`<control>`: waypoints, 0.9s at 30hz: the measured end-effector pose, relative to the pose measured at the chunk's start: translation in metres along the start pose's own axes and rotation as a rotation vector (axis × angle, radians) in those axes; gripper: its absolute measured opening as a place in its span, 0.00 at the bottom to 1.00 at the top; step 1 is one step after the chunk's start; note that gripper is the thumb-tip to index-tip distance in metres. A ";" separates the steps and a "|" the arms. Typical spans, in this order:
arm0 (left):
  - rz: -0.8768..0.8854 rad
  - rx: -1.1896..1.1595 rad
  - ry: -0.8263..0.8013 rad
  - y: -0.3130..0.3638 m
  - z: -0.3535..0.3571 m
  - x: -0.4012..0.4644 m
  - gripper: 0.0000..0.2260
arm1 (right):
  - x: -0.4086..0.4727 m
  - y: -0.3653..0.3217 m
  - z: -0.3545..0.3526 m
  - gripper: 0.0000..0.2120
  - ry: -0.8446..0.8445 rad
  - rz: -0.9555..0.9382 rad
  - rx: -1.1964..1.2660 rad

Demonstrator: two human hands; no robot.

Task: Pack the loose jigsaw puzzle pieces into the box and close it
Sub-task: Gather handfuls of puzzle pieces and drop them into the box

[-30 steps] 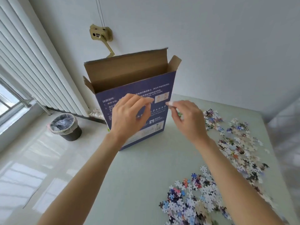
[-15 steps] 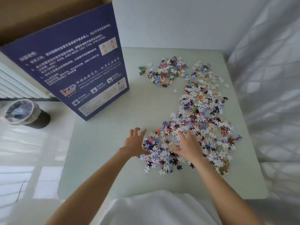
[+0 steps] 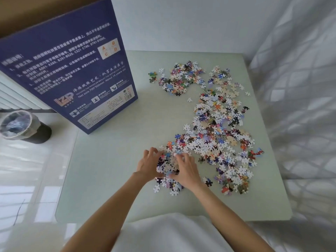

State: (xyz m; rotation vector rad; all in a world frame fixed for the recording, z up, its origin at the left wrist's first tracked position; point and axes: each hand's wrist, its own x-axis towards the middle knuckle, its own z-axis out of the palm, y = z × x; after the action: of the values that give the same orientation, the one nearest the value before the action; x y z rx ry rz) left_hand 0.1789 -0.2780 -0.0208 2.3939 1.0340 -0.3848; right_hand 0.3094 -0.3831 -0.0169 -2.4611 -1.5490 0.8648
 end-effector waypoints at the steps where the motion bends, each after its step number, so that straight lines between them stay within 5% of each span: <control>1: -0.008 -0.026 -0.005 0.001 0.000 -0.001 0.42 | 0.000 -0.001 0.001 0.39 -0.002 0.018 -0.072; 4: -0.024 -0.101 0.011 0.002 0.001 -0.002 0.38 | 0.000 -0.008 0.006 0.47 -0.013 0.046 -0.183; 12: -0.039 -0.197 0.019 0.000 -0.001 0.004 0.30 | 0.007 -0.011 0.003 0.30 0.036 0.047 -0.008; 27: -0.031 -0.151 0.010 -0.003 -0.001 0.007 0.25 | 0.009 -0.016 0.004 0.30 0.036 0.052 -0.007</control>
State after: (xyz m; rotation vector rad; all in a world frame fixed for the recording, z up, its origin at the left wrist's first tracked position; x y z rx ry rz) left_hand 0.1817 -0.2720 -0.0239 2.2507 1.0666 -0.2950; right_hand 0.2979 -0.3689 -0.0177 -2.5184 -1.4856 0.8196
